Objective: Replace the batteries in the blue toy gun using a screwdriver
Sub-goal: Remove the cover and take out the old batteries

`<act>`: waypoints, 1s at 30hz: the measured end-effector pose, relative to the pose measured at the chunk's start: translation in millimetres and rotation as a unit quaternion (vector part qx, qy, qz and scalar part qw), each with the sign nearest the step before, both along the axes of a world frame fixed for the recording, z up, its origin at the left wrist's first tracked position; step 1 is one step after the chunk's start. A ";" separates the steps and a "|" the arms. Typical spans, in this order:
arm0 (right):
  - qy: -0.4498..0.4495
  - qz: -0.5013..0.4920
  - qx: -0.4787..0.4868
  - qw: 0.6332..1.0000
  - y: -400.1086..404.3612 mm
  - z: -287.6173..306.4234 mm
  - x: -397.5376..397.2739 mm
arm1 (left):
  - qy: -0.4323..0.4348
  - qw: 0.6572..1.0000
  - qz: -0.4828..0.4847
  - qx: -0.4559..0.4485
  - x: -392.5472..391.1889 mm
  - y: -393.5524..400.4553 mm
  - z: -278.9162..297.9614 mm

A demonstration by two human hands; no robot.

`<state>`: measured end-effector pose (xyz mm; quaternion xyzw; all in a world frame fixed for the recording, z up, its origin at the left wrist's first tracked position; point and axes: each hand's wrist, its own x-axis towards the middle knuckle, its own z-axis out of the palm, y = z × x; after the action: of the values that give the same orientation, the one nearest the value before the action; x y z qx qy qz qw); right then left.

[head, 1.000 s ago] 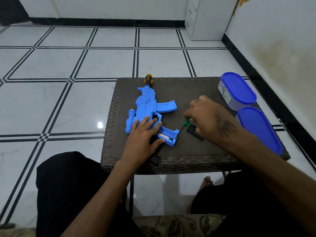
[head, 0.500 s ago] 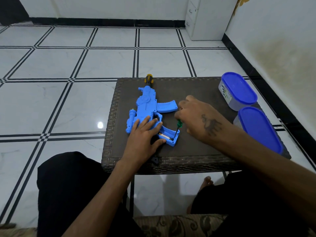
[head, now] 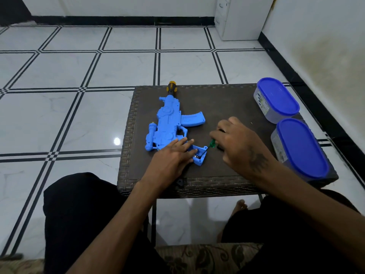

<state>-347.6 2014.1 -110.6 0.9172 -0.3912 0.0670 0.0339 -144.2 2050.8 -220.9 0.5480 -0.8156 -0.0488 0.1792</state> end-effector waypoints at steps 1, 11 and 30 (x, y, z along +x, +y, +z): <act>-0.015 0.001 -0.003 1.000 1.4 -4.4 -2.2 | -0.002 1.000 0.000 -0.002 0.3 -0.1 0.1; -0.140 -0.034 -0.013 0.990 5.1 -24.5 -21.7 | 0.008 1.000 0.008 0.003 -1.0 0.1 2.4; -0.285 -0.161 -0.001 0.945 1.5 -37.9 -51.6 | 0.086 0.995 0.023 0.049 -5.4 -13.1 24.2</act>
<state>-399.1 2015.6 -148.5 0.7847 -0.5269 0.3193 -0.0680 -149.6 2037.8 -196.6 0.5682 -0.7813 -0.1311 0.2228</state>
